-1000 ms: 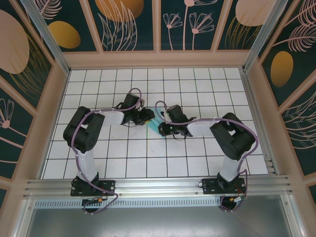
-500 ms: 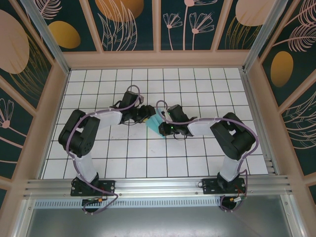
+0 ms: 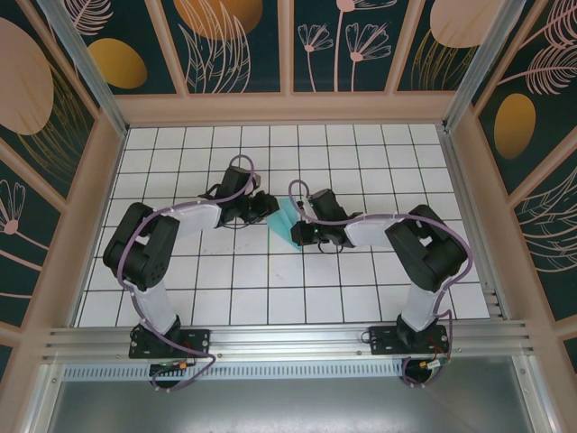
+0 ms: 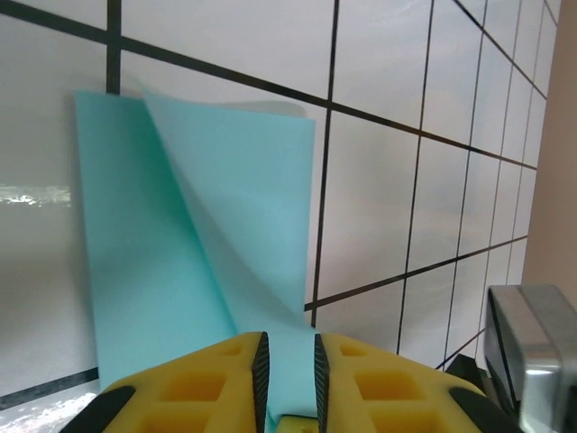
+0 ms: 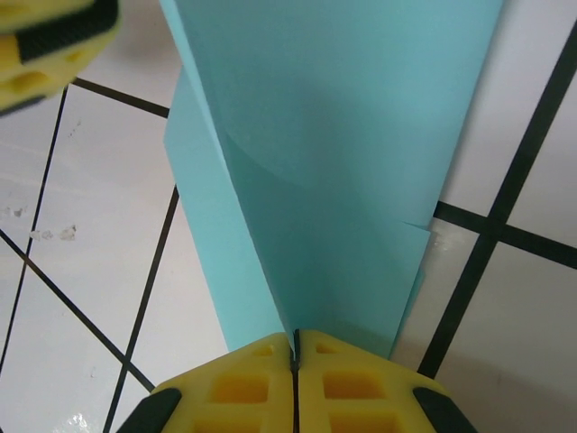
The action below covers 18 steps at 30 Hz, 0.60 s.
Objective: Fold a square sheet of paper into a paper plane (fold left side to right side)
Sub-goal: Fourth fold the wing at the center of the table.
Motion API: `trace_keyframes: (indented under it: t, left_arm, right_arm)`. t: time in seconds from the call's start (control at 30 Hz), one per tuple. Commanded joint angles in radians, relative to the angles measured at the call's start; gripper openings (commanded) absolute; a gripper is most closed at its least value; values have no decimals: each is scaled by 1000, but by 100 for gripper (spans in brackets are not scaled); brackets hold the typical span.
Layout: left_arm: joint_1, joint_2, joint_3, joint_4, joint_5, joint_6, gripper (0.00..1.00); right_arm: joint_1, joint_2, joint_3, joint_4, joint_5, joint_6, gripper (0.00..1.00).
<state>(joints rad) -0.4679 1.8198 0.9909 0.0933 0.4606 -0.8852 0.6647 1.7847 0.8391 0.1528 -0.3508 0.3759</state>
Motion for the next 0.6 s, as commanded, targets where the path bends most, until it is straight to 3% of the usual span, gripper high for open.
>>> trace_keyframes:
  t: [0.0, 0.57]
  left_arm:
    - [-6, 37, -6, 0, 14, 2, 24]
    - [-15, 111, 9, 19, 29, -2, 31]
  right_arm:
    - [-9, -1, -15, 33, -43, 14, 8]
    - [-9, 33, 12, -4, -57, -3, 10]
